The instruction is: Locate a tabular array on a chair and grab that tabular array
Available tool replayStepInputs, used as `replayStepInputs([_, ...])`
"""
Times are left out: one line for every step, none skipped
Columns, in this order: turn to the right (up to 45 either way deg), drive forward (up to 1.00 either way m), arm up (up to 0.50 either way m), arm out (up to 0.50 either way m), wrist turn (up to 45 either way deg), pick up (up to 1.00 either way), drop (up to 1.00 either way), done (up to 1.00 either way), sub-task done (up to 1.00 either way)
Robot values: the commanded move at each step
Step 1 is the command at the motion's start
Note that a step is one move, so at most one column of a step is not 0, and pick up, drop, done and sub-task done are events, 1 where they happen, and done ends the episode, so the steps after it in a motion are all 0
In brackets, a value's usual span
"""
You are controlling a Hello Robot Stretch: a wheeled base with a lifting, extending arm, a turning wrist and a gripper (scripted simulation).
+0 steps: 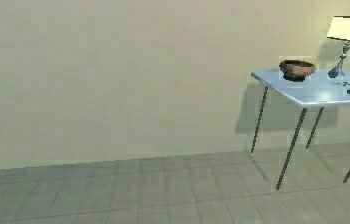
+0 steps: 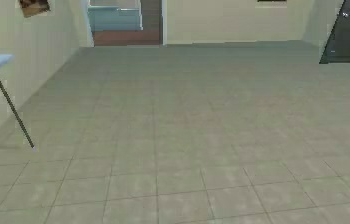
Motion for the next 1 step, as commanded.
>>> replayStepInputs([36.0, 0.0, 0.0, 0.0, 0.0, 0.0, 0.0, 0.0, 0.0])
